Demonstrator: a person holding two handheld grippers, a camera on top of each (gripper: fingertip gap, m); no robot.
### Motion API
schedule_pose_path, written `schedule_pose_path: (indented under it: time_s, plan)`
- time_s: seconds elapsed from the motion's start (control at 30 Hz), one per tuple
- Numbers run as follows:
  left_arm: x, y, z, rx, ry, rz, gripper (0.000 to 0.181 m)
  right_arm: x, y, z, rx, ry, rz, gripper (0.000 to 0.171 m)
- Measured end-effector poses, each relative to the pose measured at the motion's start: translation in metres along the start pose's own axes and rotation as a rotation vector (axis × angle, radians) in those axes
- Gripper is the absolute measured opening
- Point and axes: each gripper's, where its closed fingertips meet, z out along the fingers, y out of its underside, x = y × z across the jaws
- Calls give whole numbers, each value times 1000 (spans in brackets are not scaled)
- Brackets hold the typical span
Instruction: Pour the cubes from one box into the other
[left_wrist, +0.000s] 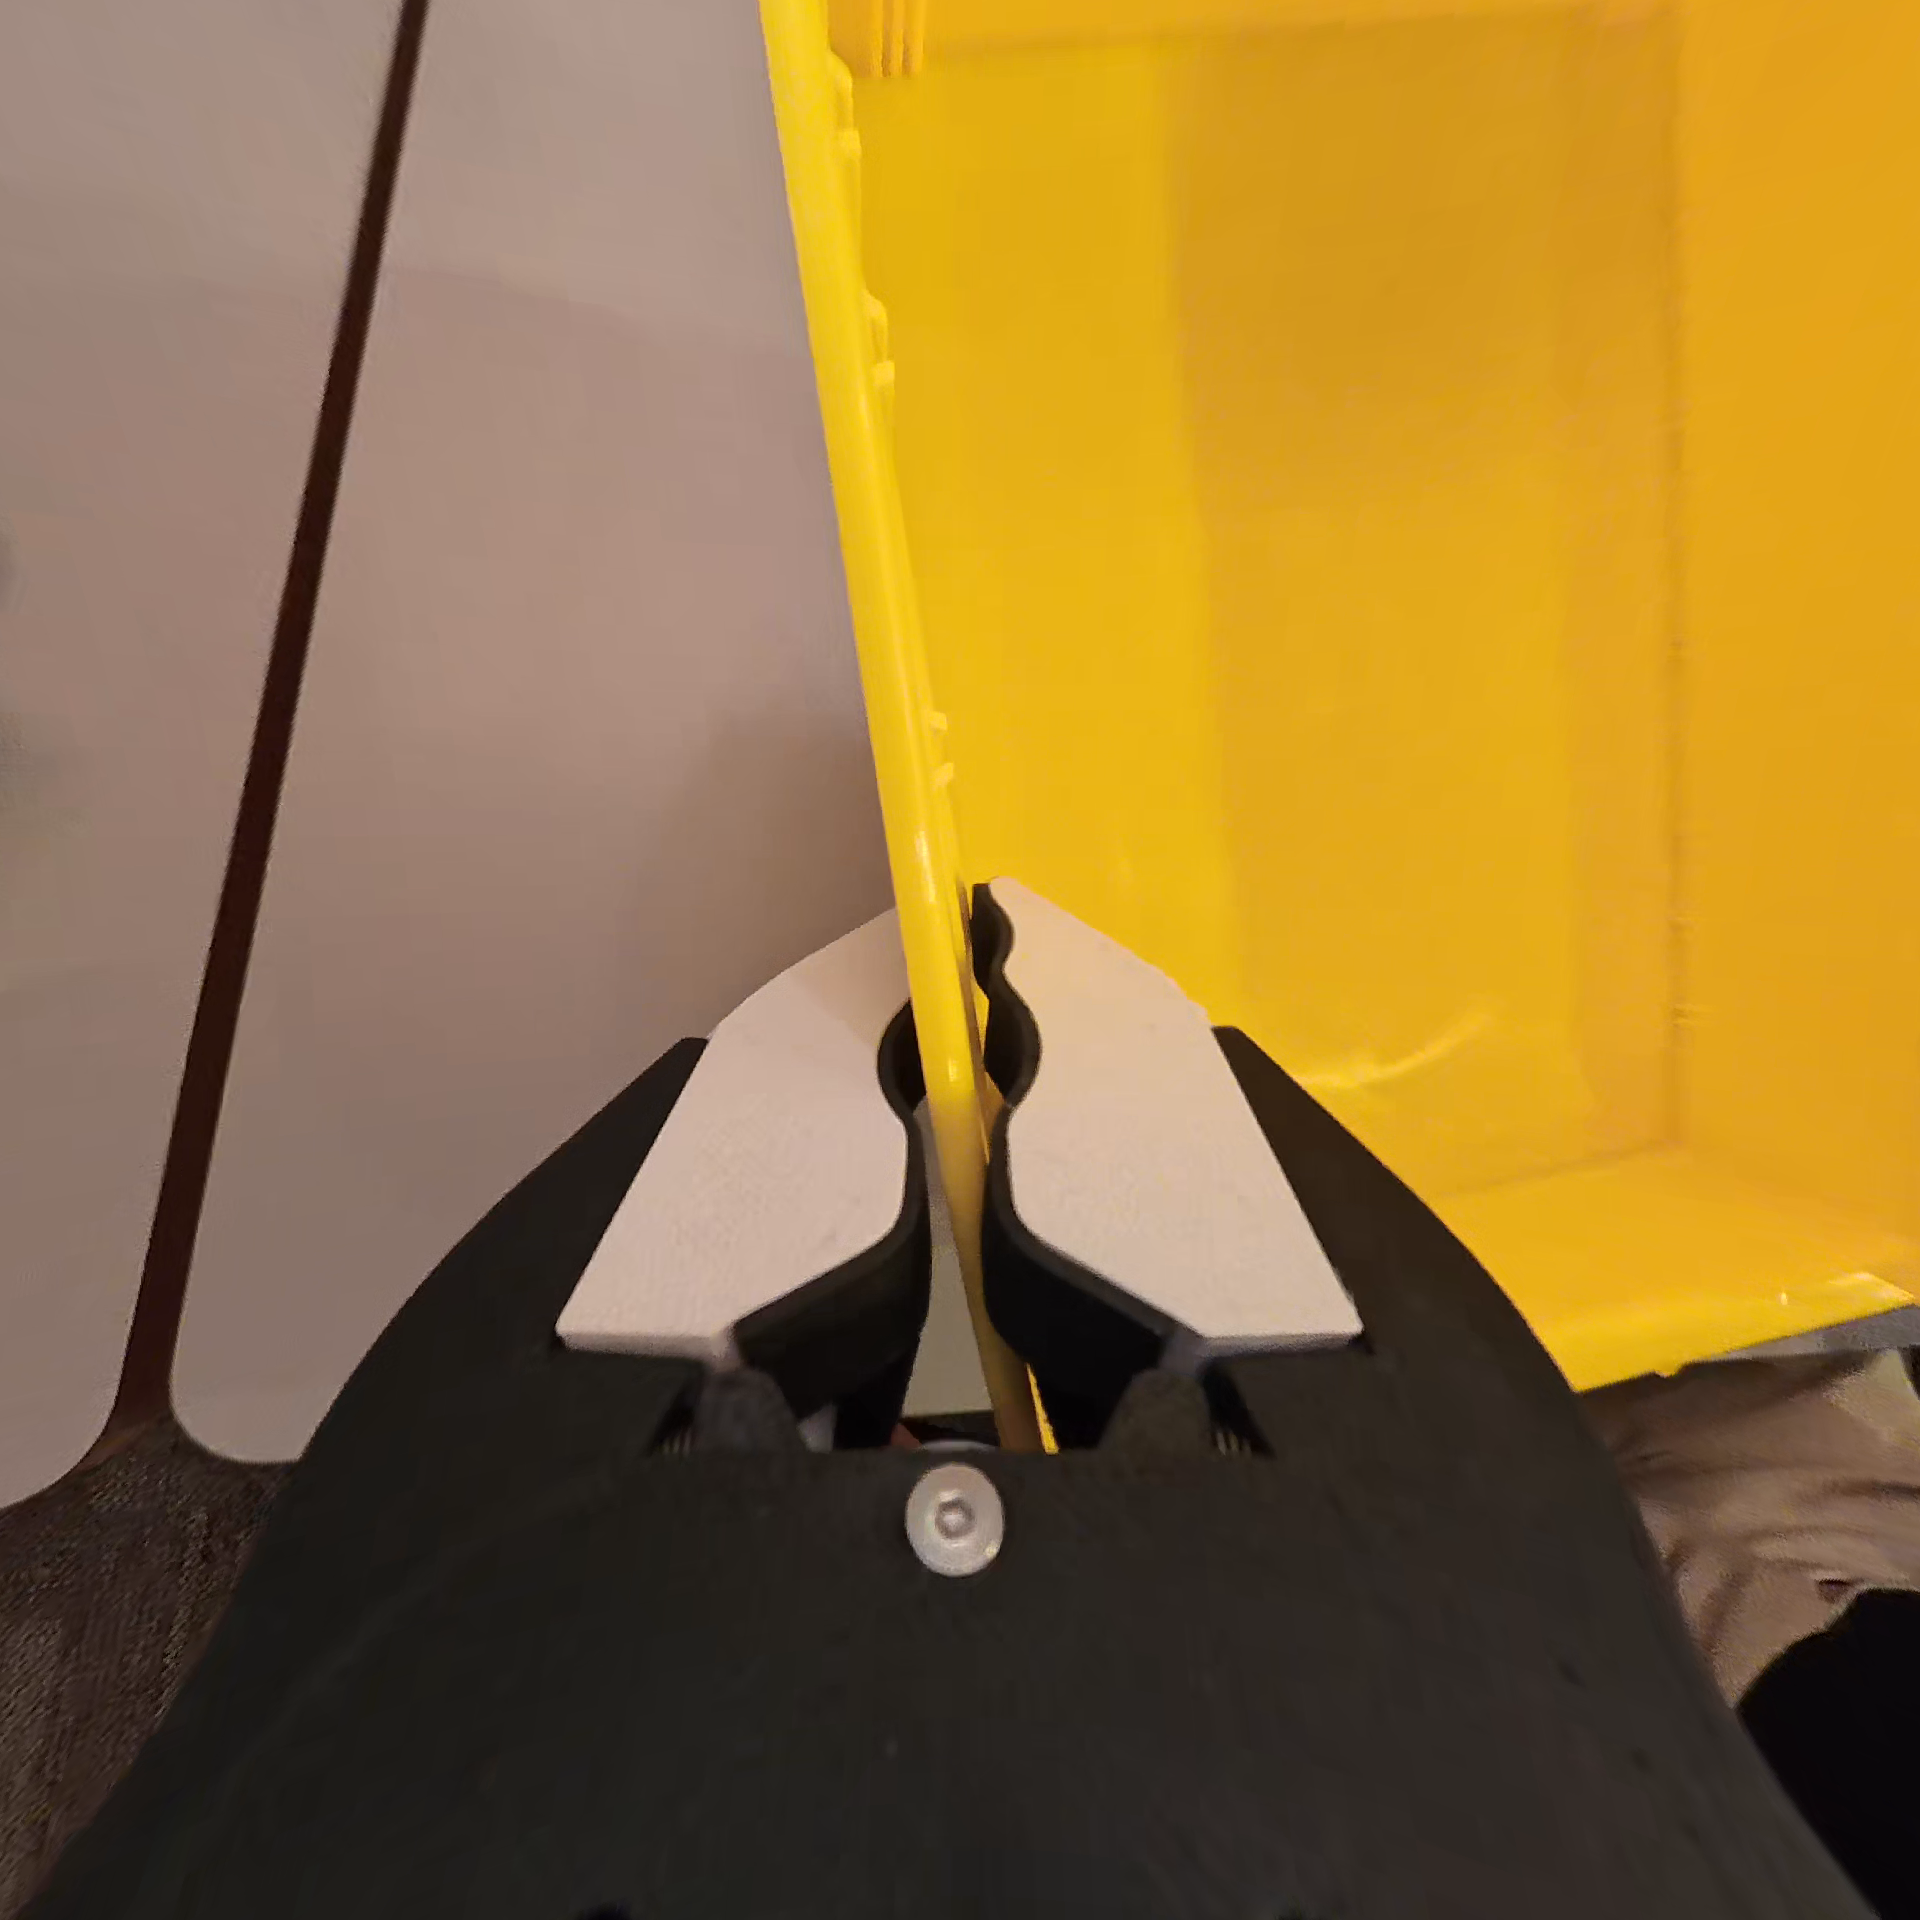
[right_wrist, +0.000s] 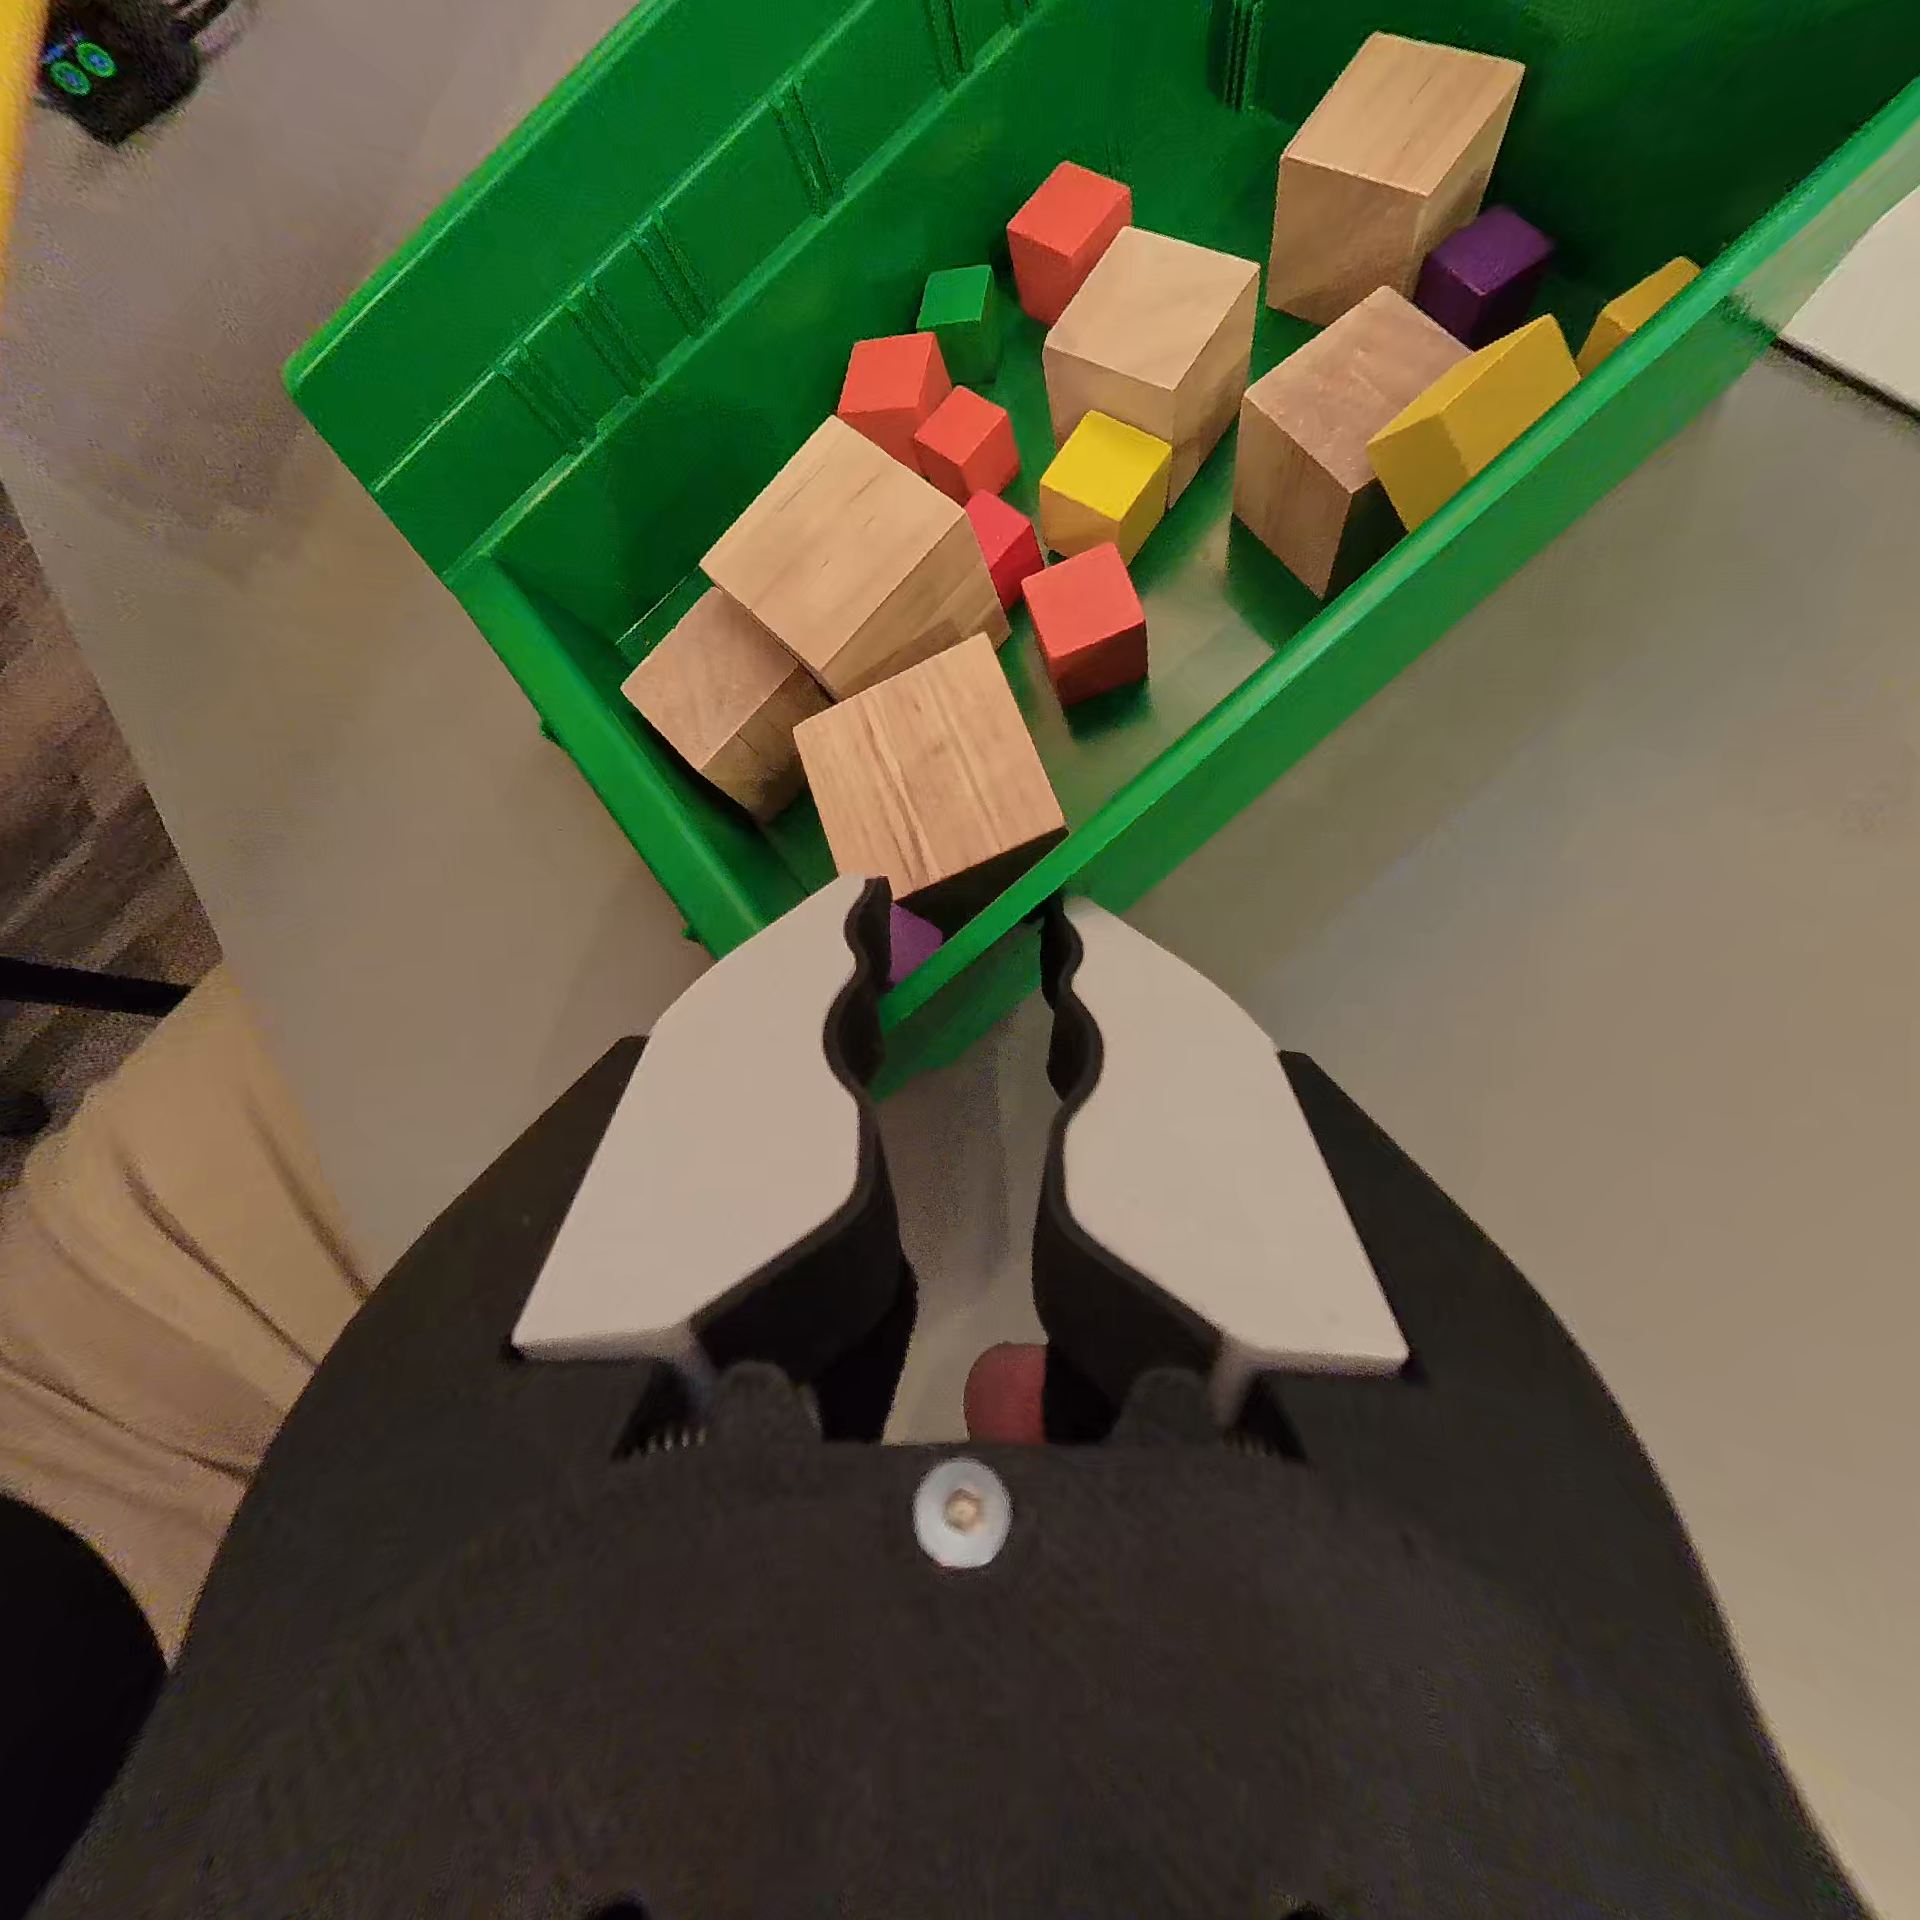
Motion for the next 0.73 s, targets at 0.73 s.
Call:
schedule_pose_path:
  time_s: [0.73]
  plan:
    - [315,-51,47,-18,427,357,4,62,-7,-151,266,30,27,68]
